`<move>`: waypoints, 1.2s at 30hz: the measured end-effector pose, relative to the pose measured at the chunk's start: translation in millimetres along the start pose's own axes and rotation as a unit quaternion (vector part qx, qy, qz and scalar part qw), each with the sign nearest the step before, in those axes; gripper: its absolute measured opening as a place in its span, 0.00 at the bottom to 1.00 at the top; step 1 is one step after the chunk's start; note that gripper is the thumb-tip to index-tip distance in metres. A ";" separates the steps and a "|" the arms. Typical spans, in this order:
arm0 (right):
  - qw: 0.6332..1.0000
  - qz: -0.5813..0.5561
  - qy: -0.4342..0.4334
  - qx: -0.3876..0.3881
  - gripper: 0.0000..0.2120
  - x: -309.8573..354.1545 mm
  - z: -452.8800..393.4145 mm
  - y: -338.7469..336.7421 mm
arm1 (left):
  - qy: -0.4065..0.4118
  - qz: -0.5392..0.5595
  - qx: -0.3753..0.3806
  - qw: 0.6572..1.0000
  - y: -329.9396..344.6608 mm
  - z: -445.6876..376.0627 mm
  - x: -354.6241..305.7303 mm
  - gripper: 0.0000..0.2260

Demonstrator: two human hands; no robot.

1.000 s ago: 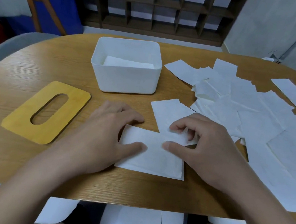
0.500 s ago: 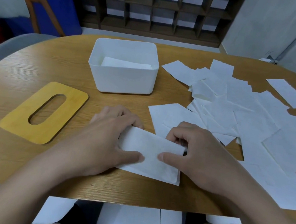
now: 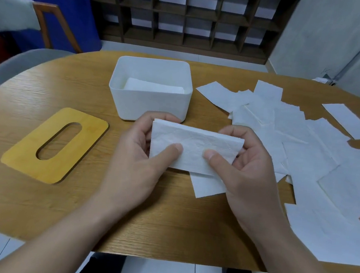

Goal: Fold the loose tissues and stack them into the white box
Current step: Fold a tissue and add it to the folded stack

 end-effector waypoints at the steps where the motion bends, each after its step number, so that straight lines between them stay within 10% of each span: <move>1: 1.000 0.002 0.001 0.003 0.18 -2.7 0.1 1.4 | 0.001 0.004 -0.003 1.000 0.9 0.1 4.1 0.18; 14: 0.998 0.053 -0.019 -0.023 0.25 -9.0 7.0 6.5 | 0.024 -0.043 -0.060 0.997 15.9 4.0 11.3 0.32; 36: 0.999 0.051 0.002 -0.010 0.10 0.3 -4.8 -10.8 | -0.020 -0.044 -0.025 0.999 -10.0 -4.7 2.3 0.23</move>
Point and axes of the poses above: each hand's wrist, its own z-axis away from the middle knuckle, its own y-axis out of the palm, x = y × z, the point moved 3 cm from there along -z, towards the middle knuckle, and after that the axes turned 4 degrees about -z, right-handed, at the moved point
